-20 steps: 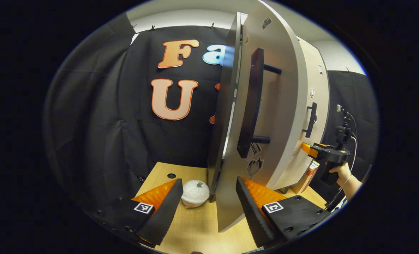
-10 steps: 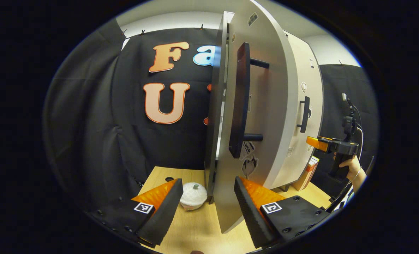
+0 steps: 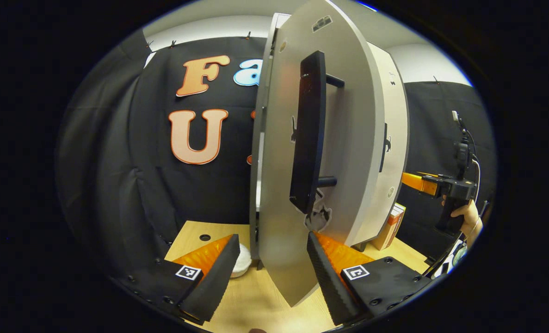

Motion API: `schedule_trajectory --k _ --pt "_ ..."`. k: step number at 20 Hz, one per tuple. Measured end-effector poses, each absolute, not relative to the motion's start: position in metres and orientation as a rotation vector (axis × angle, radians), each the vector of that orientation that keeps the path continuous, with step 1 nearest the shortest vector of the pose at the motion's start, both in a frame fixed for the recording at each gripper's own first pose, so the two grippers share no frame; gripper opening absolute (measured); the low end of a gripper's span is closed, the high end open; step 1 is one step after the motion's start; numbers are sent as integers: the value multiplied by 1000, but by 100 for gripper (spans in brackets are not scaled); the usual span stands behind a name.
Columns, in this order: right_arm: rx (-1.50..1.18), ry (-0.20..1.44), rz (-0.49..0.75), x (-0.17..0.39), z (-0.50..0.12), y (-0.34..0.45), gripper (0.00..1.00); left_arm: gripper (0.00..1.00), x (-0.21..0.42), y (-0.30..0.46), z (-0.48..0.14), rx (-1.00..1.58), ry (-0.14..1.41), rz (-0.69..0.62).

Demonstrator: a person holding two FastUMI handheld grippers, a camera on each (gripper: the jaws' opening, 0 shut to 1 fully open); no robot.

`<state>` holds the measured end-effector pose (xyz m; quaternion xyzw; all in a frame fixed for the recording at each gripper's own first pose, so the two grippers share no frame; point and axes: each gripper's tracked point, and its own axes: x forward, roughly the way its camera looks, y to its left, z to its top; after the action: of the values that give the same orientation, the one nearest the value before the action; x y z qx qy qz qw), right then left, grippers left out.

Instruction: Grab one shoe with the right hand and put it into the shoe cabinet, grab the other shoe with the left hand and put it into the shoe cabinet; then close the right door with the right hand and the left door with the left hand.

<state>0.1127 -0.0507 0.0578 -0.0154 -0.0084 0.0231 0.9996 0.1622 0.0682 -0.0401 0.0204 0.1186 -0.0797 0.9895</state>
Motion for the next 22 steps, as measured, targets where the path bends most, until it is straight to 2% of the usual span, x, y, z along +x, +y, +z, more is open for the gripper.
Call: schedule_trajectory --k 9,10,11,12,14,18,22 --pt "-78 -39 40 83 66 -77 93 95 178 29 -48 30 231 -220" --pt "-80 -41 36 81 67 -81 93 99 179 25 -48 27 231 -228" --pt "-81 -42 31 79 68 -85 93 95 183 20 -48 23 232 -236" --pt "-80 -44 25 78 69 -90 93 99 186 16 -48 17 232 -245" --pt "-77 -48 12 75 71 -100 93 96 195 3 -53 4 232 -259" --pt "-80 -47 -23 71 70 -122 93 99 213 -28 -68 -29 273 -304" --pt "-77 -41 -54 68 67 -140 93 97 236 -42 -83 31 272 -284"
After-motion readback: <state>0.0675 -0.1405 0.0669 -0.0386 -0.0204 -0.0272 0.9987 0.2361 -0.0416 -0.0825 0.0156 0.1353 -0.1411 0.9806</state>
